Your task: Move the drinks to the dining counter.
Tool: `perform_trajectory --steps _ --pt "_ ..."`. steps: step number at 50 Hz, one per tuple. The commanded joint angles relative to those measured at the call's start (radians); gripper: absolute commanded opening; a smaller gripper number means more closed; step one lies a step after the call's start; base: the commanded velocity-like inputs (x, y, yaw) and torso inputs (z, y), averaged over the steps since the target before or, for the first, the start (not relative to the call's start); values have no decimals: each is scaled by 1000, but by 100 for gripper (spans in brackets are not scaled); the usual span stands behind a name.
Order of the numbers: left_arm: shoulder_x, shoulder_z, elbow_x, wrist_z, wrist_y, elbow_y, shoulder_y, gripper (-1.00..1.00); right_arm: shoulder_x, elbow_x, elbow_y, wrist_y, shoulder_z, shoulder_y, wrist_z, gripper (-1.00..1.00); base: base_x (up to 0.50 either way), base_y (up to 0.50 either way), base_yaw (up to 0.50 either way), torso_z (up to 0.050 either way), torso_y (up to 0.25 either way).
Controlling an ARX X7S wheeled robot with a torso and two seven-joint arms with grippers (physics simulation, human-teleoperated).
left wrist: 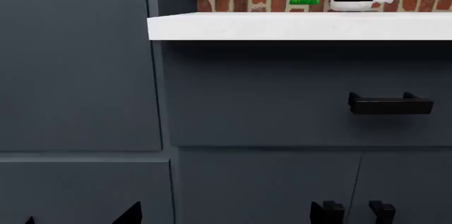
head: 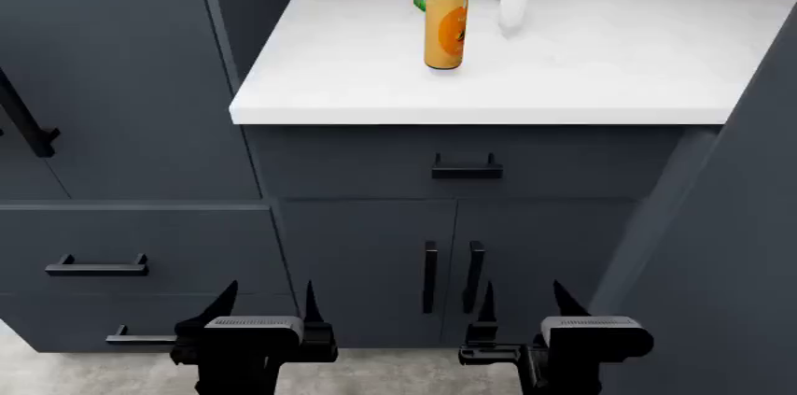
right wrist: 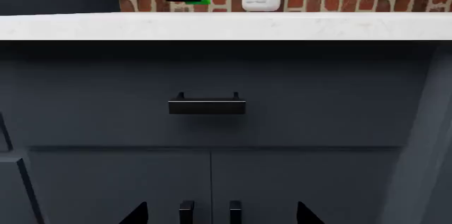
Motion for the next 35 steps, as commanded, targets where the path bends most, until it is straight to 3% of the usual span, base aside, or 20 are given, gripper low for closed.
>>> perform_trajectory --steps 1,10,14,19,29,35 --pt "-15 13 -31 -13 -6 15 3 100 18 11 -14 -1 -33 1 6 100 0 0 0 0 0" --pt "-50 58 -15 -58 -59 90 5 100 52 52 -150 51 -91 -20 -7 100 0 0 0 0 0" --pt "-63 71 -60 -48 -237 299 -4 100 64 77 -365 175 -116 -20 -13 100 0 0 0 0 0" --pt "-95 78 -64 -47 -540 545 -196 100 76 149 -571 501 -99 165 -28 100 0 0 0 0 0" --pt "-77 72 -129 -48 -805 623 -509 100 54 247 -691 835 12 486 75 100 0 0 0 0 0" --pt "-70 90 -142 -61 -812 640 -526 100 48 255 -751 871 -8 551 125 100 157 -2 0 0 0"
